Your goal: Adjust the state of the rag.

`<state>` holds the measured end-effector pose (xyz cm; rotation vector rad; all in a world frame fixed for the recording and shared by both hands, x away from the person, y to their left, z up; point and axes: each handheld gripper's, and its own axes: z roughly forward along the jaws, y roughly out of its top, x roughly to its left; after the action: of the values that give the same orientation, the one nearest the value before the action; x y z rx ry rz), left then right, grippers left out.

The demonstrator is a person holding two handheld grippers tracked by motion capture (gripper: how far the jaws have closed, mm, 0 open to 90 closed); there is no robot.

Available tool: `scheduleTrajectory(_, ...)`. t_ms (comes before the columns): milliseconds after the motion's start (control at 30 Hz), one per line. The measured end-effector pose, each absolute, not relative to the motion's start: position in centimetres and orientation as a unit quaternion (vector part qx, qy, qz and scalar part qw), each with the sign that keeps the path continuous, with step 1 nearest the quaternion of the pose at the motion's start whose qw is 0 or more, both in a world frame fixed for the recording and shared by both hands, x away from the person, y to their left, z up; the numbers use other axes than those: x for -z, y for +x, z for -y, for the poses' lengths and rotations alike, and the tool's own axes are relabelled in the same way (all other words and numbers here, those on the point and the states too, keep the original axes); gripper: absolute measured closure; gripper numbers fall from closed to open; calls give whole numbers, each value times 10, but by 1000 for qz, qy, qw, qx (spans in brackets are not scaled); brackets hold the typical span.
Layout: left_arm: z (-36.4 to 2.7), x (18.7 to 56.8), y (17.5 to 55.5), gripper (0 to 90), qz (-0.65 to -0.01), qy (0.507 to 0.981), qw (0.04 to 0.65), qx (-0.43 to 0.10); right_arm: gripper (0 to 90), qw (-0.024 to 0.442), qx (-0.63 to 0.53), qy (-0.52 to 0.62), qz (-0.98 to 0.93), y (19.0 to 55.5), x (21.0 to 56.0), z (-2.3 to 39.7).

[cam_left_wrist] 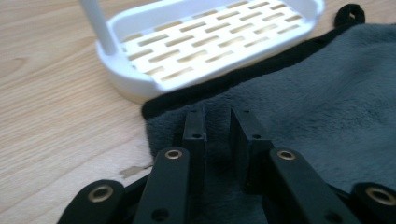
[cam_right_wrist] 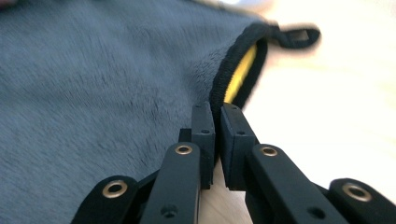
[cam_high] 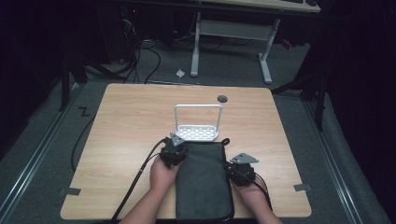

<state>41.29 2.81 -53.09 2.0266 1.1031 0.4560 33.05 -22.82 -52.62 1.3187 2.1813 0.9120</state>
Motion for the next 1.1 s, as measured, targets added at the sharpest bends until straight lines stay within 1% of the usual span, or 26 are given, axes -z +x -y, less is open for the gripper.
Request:
scheduleTrajectory(67, -30, 530, 413, 743, -438, 792, 391, -169, 813, 215, -330, 480, -783, 331, 526, 229)
scheduleTrajectory(133, -31, 526, 409, 679, -432, 791, 402, -164, 724, 227, -330, 473, -784, 329, 526, 229)
scheduleTrajectory(167, -32, 523, 406, 671, -428, 790, 407, -163, 706, 229, -332, 473, -783, 329, 525, 229)
scheduleTrajectory(233, -36, 520, 398, 657, -424, 788, 423, -145, 683, 238, -341, 476, -775, 329, 522, 230)
scheduleTrajectory(333, -44, 518, 382, 641, -418, 787, 438, -115, 696, 256, -355, 470, -766, 327, 513, 230)
scheduleTrajectory(400, -49, 519, 370, 641, -417, 789, 443, -87, 763, 263, -367, 455, -768, 326, 509, 225)
scheduleTrajectory(467, -51, 522, 361, 652, -411, 792, 444, -81, 808, 252, -364, 449, -776, 330, 509, 220)
scheduleTrajectory(500, -50, 525, 358, 664, -406, 801, 432, -84, 819, 244, -360, 450, -780, 334, 511, 217)
scheduleTrajectory(567, -49, 530, 357, 700, -399, 814, 410, -98, 820, 244, -334, 452, -790, 342, 520, 212)
scheduleTrajectory(633, -50, 531, 358, 716, -402, 811, 414, -95, 820, 228, -324, 467, -791, 351, 526, 213)
scheduleTrajectory(700, -52, 531, 357, 729, -399, 813, 413, -93, 819, 222, -326, 467, -791, 353, 526, 215)
scheduleTrajectory(800, -56, 530, 353, 733, -391, 819, 410, -91, 817, 212, -326, 462, -797, 348, 525, 213)
scheduleTrajectory(967, -69, 530, 340, 733, -385, 822, 414, -68, 801, 190, -331, 445, -810, 330, 523, 211)
scheduleTrajectory(1100, -80, 531, 327, 732, -379, 822, 421, -58, 791, 183, -338, 431, -817, 317, 524, 209)
